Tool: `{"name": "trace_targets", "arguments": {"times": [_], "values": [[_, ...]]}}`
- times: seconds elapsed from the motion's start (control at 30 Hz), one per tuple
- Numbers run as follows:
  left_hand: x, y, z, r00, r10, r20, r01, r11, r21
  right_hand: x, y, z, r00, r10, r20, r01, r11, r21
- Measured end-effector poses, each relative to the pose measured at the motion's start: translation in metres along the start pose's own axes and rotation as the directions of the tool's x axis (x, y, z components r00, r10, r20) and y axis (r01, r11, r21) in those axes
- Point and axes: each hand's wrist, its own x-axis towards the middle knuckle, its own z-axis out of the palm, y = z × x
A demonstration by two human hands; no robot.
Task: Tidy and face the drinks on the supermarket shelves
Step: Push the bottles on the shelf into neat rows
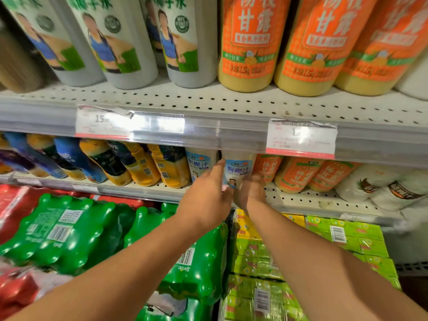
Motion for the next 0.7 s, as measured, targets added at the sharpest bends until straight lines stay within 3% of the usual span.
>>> {"name": "trace_targets", "arguments": {"times": [0.1, 0.17, 0.3, 0.37, 0.47, 0.5, 0.6, 0.7], "values": [[-0.044, -0.008, -0.037, 0.998, 0.017, -0.066, -0.016, 1.000, 0.015, -0.040, 0.000, -0.021, 0.997, -0.075, 0.024, 0.077, 0.988, -0.134], [-0.067, -0.017, -0.068, 0.993, -0.011, -0.113, 0.018, 0.998, 0.063, -0.078, -0.007, -0.040, 0.961, -0.249, 0.118, 0.270, 0.938, -0.217], [-0.113, -0.035, -0.127, 0.974, -0.149, -0.169, 0.167, 0.981, 0.100, -0.136, -0.055, -0.091, 0.757, -0.616, 0.219, 0.653, 0.727, -0.212], [-0.135, -0.042, -0.150, 0.963, -0.212, -0.168, 0.236, 0.962, 0.139, -0.155, -0.090, -0.113, 0.669, -0.730, 0.140, 0.742, 0.647, -0.175], [-0.150, -0.055, -0.184, 0.950, -0.218, -0.222, 0.259, 0.950, 0.172, -0.166, -0.135, -0.125, 0.558, -0.827, 0.069, 0.796, 0.510, -0.327], [-0.148, -0.060, -0.195, 0.952, -0.192, -0.237, 0.237, 0.955, 0.178, -0.164, -0.145, -0.125, 0.591, -0.802, 0.091, 0.761, 0.517, -0.393], [-0.129, -0.078, -0.228, 0.961, -0.075, -0.266, 0.139, 0.963, 0.233, -0.157, -0.170, -0.117, 0.787, -0.600, 0.143, 0.572, 0.622, -0.534], [-0.101, -0.104, -0.251, 0.976, -0.029, -0.215, 0.096, 0.947, 0.306, -0.159, -0.188, -0.108, 0.853, -0.507, 0.125, 0.459, 0.614, -0.642]]}}
